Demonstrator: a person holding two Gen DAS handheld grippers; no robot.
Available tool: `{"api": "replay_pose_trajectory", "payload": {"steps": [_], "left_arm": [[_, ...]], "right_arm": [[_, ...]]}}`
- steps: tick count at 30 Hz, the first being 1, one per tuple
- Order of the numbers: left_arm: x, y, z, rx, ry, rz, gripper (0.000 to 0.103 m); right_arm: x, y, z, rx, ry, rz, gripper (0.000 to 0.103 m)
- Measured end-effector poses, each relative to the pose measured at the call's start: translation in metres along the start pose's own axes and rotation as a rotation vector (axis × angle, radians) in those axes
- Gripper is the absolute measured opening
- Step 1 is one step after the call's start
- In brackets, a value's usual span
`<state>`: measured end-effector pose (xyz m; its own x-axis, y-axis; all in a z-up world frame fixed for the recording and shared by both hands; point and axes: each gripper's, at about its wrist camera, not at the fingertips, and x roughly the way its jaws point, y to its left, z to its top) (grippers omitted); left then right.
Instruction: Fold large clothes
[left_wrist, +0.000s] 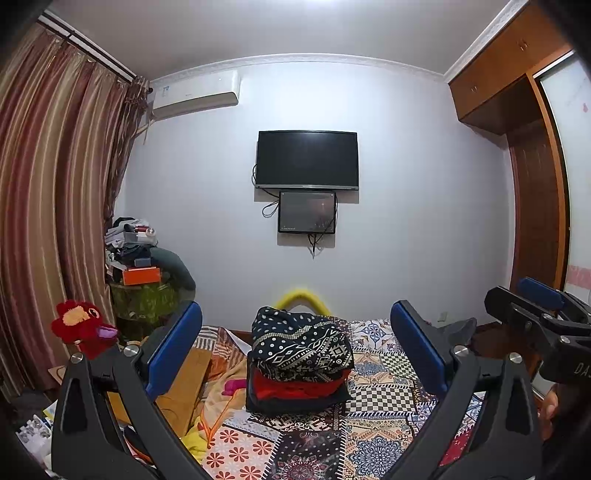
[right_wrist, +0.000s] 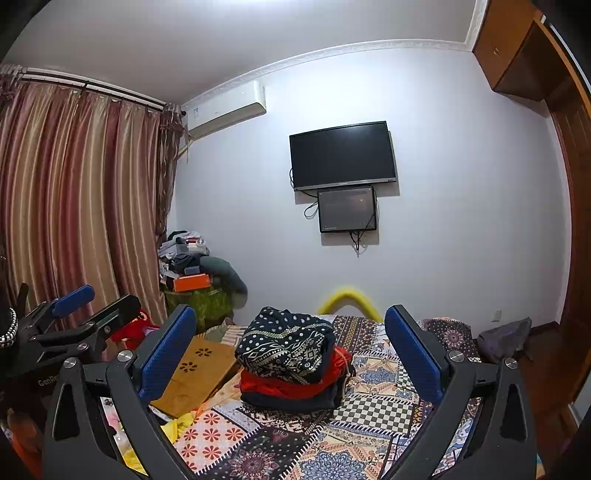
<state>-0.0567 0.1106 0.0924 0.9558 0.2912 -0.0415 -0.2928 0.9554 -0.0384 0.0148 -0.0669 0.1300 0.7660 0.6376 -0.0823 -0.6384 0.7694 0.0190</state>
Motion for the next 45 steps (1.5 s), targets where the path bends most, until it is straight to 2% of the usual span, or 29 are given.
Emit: {"api": "replay_pose_trajectory", "payload": {"steps": [45], "left_arm": [[0.017,0.009,-0.01,-0.027,0.038,-0.05,0.103]], "right_arm": [[0.005,-0.003,-0.001,0.031,0.022,-0.006,0.102]]}}
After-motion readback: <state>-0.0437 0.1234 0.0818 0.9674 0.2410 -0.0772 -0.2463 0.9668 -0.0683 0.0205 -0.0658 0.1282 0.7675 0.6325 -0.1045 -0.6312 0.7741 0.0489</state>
